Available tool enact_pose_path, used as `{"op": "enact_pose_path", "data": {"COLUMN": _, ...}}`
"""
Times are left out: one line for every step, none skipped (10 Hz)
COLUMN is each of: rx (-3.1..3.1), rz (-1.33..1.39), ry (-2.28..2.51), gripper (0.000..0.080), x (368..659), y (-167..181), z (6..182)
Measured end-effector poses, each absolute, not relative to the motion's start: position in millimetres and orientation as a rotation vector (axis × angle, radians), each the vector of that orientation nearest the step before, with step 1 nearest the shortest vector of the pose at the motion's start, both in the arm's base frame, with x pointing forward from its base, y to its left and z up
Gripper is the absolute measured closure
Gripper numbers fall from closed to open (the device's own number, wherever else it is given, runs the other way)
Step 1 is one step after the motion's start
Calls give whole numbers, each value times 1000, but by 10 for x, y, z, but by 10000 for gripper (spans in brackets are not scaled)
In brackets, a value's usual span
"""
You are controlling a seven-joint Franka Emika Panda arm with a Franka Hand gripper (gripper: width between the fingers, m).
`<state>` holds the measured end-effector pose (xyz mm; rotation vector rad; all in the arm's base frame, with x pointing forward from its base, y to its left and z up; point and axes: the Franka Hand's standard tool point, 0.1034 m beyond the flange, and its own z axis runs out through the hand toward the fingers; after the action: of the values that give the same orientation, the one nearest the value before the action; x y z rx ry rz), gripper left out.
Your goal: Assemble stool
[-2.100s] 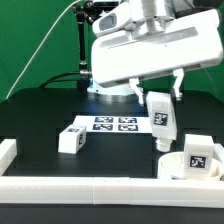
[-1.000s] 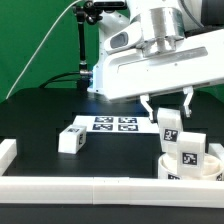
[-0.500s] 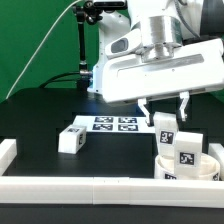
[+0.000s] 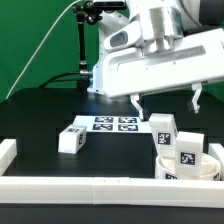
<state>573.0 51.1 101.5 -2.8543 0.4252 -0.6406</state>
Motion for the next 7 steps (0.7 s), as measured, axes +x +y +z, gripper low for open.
{"op": "enact_pose_path", "data": {"rx": -2855, "rz": -602, "ry": 414, "gripper": 157, "x": 5723, "y": 525, "z": 1095}}
{"op": "enact_pose_path", "data": {"rx": -2854, "rz": -608, "ry": 412, "gripper": 151, "x": 5740, "y": 512, "z": 1171}}
{"op": "enact_pose_path", "data": {"rx": -2855, "rz": -604, "ry": 414, "gripper": 150, "x": 5730, "y": 513, "z": 1131}}
{"op": "enact_pose_path", "data": {"rx": -2856, "rz": -602, "ry": 414, "gripper": 150, "x": 5728, "y": 515, "z": 1125}}
{"op": "enact_pose_path", "data": {"rx": -2856, "rz": -602, "ry": 413, "gripper": 150, "x": 5729, "y": 514, "z": 1128}}
{"op": "enact_pose_path", "data": {"rx": -2861, "rz": -569, "ry": 401, "gripper": 150, "x": 5712, "y": 520, "z": 1104}}
{"op": "enact_pose_path", "data": {"rx": -2880, "rz": -574, "ry": 344, "gripper": 150, "x": 5705, "y": 488, "z": 1072}}
